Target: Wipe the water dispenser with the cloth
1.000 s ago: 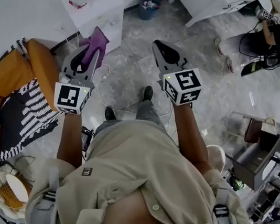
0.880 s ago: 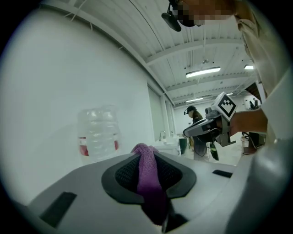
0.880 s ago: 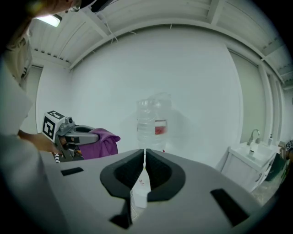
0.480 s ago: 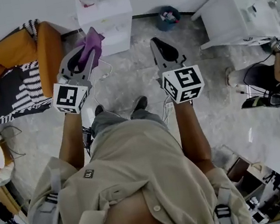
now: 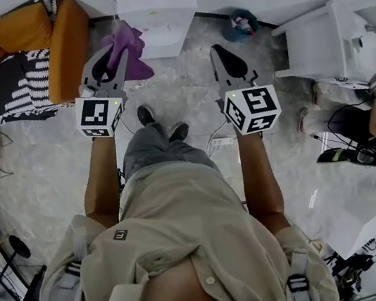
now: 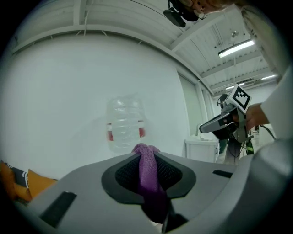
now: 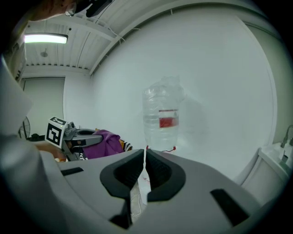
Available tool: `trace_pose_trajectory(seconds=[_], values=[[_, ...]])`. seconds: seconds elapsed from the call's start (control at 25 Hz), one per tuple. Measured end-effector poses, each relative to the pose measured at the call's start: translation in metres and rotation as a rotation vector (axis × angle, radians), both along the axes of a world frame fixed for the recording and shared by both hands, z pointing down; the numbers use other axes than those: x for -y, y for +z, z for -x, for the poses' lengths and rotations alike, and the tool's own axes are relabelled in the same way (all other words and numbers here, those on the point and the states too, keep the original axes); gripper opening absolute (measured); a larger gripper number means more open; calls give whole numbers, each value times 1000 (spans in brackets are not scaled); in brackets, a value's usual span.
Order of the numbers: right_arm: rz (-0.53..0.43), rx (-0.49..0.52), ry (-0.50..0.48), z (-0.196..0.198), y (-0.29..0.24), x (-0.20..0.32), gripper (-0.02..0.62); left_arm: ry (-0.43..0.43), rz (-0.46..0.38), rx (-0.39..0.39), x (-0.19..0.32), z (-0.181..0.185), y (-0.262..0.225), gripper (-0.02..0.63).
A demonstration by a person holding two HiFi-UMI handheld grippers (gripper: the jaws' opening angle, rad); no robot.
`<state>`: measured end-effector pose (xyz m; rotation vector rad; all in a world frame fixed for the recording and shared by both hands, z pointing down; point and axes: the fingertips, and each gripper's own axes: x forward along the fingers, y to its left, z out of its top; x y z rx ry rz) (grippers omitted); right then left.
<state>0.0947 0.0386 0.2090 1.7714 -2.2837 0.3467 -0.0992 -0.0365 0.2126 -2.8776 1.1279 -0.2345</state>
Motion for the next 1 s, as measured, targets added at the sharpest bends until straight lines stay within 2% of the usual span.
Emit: trace_pose_trajectory(seconds=[0.16,0.32,0.44,0.56,0.72,1.0], values=[[41,4,-3,4,26,28,28,-79,39,0,24,15,41,84],[60,-37,0,2,49,56,28,-147,58,1,60,24,78,84],[42,-66,31,-4,60,79,28,-189,66,-8,90,28,97,84],[-9,-108,96,-16,64,101,28,-229,48,23,116,34,114,84],[-41,-99,173,-36,78,124,28,-293,7,56,147,37,131,84],[51,-76,105,-56,142,147,28,-455,56,43,176,24,186,84]])
